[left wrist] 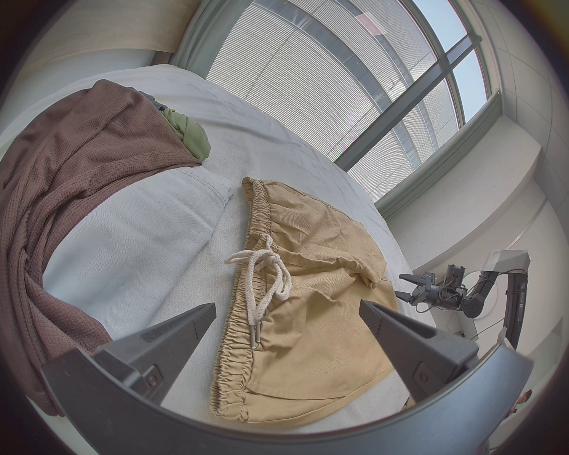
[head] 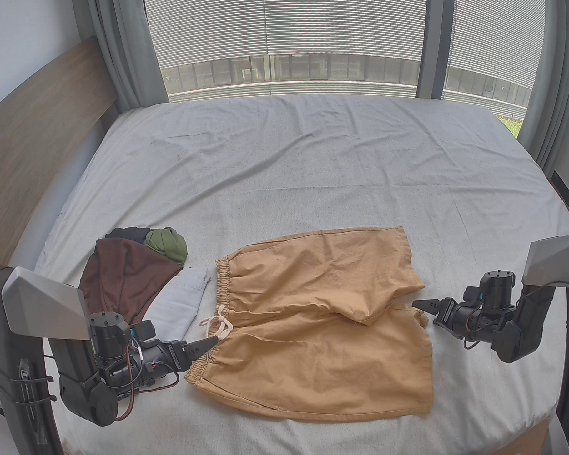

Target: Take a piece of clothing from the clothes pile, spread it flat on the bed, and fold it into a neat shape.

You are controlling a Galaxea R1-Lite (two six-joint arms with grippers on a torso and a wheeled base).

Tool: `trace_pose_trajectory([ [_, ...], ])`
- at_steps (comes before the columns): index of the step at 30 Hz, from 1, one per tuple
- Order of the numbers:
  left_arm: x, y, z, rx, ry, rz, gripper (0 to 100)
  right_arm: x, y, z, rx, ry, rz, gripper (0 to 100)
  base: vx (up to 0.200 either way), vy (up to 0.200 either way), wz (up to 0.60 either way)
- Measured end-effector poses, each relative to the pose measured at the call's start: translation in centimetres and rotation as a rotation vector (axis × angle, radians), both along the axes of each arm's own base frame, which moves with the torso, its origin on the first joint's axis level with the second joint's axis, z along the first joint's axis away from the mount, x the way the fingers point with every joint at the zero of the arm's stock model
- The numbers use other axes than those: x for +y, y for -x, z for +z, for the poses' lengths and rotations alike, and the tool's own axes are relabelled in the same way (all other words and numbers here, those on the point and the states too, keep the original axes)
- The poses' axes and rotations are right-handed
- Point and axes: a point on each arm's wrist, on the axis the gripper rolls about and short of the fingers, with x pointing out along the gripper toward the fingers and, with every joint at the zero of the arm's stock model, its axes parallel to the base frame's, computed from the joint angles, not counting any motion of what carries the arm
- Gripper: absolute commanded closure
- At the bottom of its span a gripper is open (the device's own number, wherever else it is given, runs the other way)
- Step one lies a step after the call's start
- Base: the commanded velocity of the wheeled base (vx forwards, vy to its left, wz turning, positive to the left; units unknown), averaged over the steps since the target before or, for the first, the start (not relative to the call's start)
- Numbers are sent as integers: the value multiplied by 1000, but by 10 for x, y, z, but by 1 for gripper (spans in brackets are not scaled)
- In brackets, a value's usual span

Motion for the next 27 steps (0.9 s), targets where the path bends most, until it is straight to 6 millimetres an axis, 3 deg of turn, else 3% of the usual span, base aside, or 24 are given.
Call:
trace_pose_trajectory([
  [3, 0, 0, -1, 2, 0, 0, 0, 0, -1, -5, 9, 1, 0, 0, 0, 0, 0],
  [4, 0, 0, 0, 1, 0, 0, 0, 0, -1, -6, 10, 1, 0, 100, 0, 0, 0],
  [27, -1, 0, -2, 5, -1, -2, 0, -2, -1, -12, 25, 1, -7, 100, 0, 0, 0],
])
